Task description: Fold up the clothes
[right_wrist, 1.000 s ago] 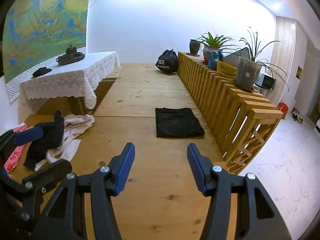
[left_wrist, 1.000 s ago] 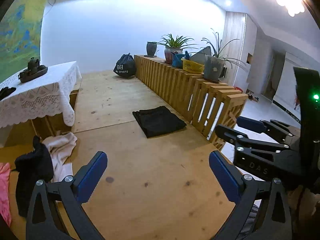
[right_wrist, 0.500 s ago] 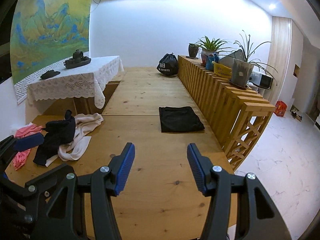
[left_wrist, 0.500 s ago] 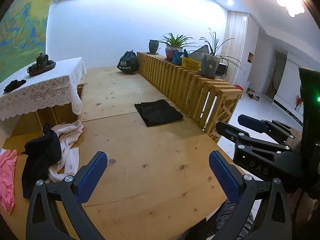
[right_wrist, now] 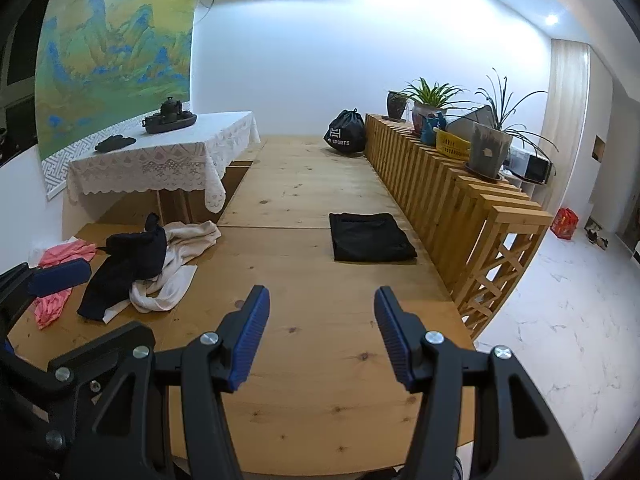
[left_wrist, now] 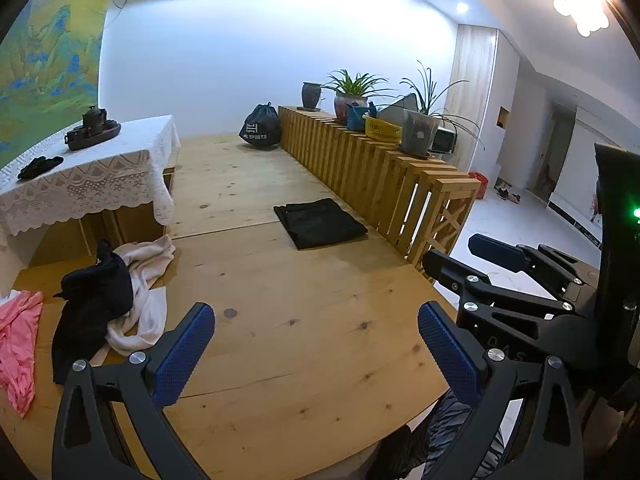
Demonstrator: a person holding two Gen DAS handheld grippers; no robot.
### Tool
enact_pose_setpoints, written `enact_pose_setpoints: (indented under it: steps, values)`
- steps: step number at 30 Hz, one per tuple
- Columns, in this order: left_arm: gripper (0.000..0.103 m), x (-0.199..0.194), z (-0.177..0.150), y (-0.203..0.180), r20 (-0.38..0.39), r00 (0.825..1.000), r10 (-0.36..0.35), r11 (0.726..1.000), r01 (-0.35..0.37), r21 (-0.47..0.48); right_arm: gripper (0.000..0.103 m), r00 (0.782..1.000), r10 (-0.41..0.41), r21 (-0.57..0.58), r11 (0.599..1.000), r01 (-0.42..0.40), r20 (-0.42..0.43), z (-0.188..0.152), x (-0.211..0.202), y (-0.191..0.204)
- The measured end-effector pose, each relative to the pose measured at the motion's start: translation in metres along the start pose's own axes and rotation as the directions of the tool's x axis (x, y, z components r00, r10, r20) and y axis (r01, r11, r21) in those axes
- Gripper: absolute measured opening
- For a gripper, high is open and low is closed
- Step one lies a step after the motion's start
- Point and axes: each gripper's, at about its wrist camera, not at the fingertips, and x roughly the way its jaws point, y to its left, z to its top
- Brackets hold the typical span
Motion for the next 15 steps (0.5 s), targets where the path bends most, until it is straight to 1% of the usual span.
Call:
enact_pose_setpoints:
  steps: [10,15]
  values:
    - [0.102,-0.020,-0.014,-0.003,-0.008,1.000,0.023,1.000,-0.024,-0.011,0.054,1.000,-0.004,-0.018,1.000,0.004,-0.019,-0.018,-0.016,0.009]
    - [0.102,-0.029,-0.023,-0.002,-0.022,0.999,0.036,0.999,-0.037,-0.039,0.054,1.000,-0.023,-0.056,0.998,0.022,-0.012,-0.027,-0.026,0.014]
